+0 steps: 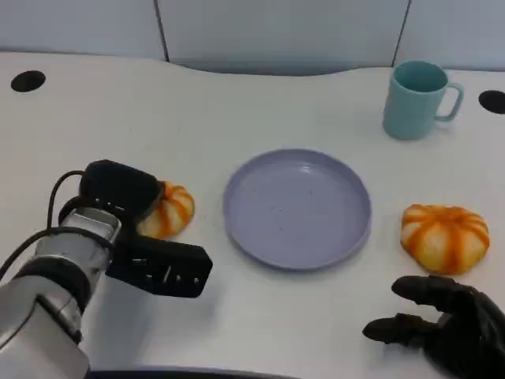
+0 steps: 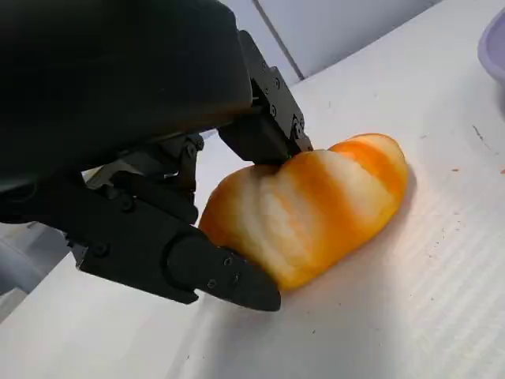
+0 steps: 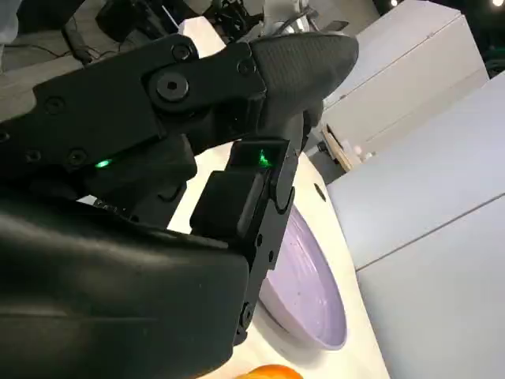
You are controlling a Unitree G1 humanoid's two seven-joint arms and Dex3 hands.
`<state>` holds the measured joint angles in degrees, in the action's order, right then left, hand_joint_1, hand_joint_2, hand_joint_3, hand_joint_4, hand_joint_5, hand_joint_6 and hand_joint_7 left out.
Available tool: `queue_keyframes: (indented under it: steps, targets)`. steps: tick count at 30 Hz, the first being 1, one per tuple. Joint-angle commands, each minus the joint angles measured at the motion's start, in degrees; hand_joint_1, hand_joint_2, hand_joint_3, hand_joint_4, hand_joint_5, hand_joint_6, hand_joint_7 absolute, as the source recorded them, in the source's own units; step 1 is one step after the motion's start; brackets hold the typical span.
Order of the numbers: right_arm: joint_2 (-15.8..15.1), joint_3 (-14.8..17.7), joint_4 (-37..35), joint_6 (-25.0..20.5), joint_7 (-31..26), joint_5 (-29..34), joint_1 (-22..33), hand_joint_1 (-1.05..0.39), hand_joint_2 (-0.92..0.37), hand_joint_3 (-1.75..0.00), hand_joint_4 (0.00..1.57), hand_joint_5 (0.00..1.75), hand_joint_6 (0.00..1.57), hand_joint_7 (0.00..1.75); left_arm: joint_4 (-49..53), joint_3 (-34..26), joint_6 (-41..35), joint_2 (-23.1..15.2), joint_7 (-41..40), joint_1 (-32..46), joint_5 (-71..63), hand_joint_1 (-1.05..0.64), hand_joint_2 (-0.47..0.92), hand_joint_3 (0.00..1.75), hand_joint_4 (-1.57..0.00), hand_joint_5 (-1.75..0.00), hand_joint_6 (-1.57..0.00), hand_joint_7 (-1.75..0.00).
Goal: Grasp the bread from the table and place it into the plate.
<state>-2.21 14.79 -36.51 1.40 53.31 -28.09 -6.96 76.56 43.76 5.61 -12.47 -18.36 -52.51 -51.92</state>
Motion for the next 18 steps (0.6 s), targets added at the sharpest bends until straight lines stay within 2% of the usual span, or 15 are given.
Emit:
queue_keyframes:
  steps: [1, 3, 6, 7, 9, 11, 12, 18]
  targets:
    - [-0.27, 0.29, 0.47, -0.50, -0.41, -0.69, 0.44, -0.70, -0.92, -0.17, 1.24, 0.19, 1.23, 0.00, 0.38, -3.10, 1.59, -1.79, -0.25, 1.10, 3.13, -0.23, 0.85, 0.02, -0.74, -1.75, -1.06, -0.24]
    - [-0.22, 0.35, 0.43, -0.69, -0.39, -0.87, 0.43, -0.70, -0.92, -0.16, 1.24, 0.20, 1.23, 0.01, 0.20, -5.40, 2.26, -1.88, -0.14, 1.15, 5.43, -0.22, 0.88, 0.02, -0.71, -1.75, -1.08, -0.26]
    - [-0.21, 0.19, 0.54, -0.77, -0.30, -0.97, 0.50, -0.70, -0.92, -0.16, 1.24, 0.19, 1.23, 0.01, -0.24, -8.61, 3.25, -2.16, 0.06, 1.04, 8.50, -0.20, 0.92, 0.04, -0.65, -1.75, -0.82, -0.89]
    - [-0.25, 0.15, 0.38, -0.77, -0.12, -1.02, 0.43, -0.69, -0.92, -0.16, 1.24, 0.19, 1.23, 0.01, -0.44, -9.80, 3.51, -2.28, 0.24, 0.90, 9.61, -0.19, 0.92, 0.05, -0.65, -1.64, -0.75, -1.03]
    - [-0.30, 0.07, 0.26, -0.96, 0.03, -1.07, 0.38, -0.69, -0.92, -0.16, 1.24, 0.19, 1.23, 0.01, -0.89, -11.35, 4.52, -2.79, -0.21, 0.55, 10.84, -0.18, 0.92, 0.07, -0.66, -1.52, -0.70, -1.08]
    - [-0.17, -0.03, 0.49, -0.96, -0.22, -1.02, 0.49, -0.69, -0.92, -0.16, 1.24, 0.19, 1.23, 0.01, -1.29, -12.28, 5.39, -3.37, -0.22, 0.04, 11.42, -0.17, 0.92, 0.08, -0.63, -1.61, -0.67, -1.17]
    - [-0.09, -0.24, 1.12, -0.98, -0.69, -0.80, 0.76, -0.69, -0.92, -0.16, 1.24, 0.20, 1.23, 0.01, -1.63, -12.78, 5.95, -3.78, -0.24, -0.28, 11.72, -0.17, 0.92, 0.10, -0.61, -1.68, -0.62, -1.29]
    - [0.01, -1.19, 3.72, -1.36, -2.04, -0.47, 1.82, -0.71, -0.92, -0.16, 1.25, 0.20, 1.25, 0.01, -2.96, -12.34, 8.88, -6.02, 0.30, -1.75, 10.65, -0.18, 0.92, 0.06, -0.65, -1.75, -0.61, -1.35]
